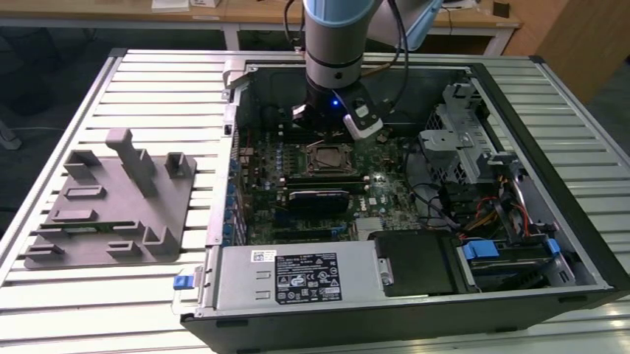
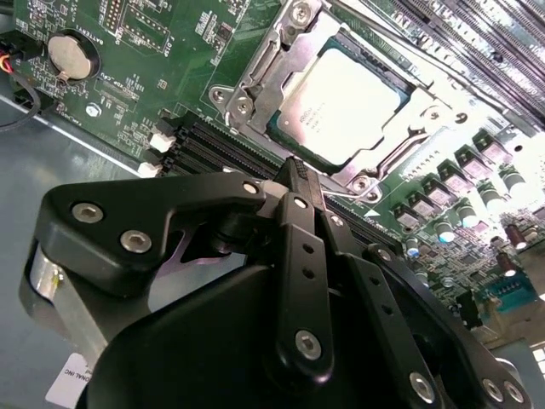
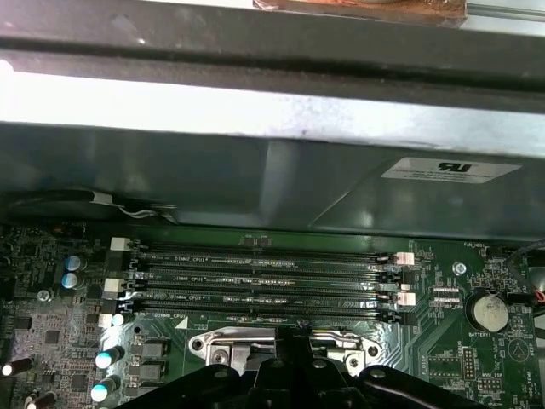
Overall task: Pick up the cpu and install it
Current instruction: 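Install the first cpu locking lever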
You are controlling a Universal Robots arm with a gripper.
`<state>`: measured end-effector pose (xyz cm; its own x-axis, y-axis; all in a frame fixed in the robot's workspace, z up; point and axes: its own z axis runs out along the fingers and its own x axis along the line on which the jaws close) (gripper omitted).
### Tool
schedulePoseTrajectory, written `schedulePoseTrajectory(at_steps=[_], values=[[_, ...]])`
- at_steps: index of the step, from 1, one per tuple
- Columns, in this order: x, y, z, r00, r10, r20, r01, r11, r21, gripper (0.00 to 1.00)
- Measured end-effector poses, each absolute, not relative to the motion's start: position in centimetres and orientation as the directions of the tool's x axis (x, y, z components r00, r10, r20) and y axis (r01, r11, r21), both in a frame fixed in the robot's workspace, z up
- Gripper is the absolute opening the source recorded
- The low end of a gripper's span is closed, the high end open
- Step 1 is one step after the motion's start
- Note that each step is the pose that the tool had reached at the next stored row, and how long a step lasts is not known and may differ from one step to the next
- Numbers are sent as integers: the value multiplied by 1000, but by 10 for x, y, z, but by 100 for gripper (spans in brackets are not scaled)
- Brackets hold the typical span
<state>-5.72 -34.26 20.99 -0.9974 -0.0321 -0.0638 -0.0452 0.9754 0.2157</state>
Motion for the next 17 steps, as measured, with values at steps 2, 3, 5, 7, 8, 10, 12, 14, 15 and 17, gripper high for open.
schedulePoseTrajectory(at_steps=[2, 3, 5, 7, 8, 10, 12, 14, 15, 17], values=[[-57, -343, 210, -997, -32, -64, -45, 975, 216, 11], [-57, -343, 210, -997, -32, -64, -45, 975, 216, 11], [-57, -343, 210, -997, -32, -64, -45, 975, 216, 11], [-57, -342, 210, -997, -31, -64, -44, 976, 214, 11], [-57, -342, 210, -998, -30, -64, -43, 976, 213, 11], [-56, -342, 210, -998, -28, -64, -41, 978, 207, 11], [-56, -340, 210, -998, -27, -63, -39, 980, 197, 11], [-55, -339, 209, -998, -27, -63, -38, 983, 181, 11], [-55, -338, 209, -998, -28, -63, -38, 984, 173, 11], [-55, -337, 209, -998, -29, -62, -38, 987, 158, 11]])
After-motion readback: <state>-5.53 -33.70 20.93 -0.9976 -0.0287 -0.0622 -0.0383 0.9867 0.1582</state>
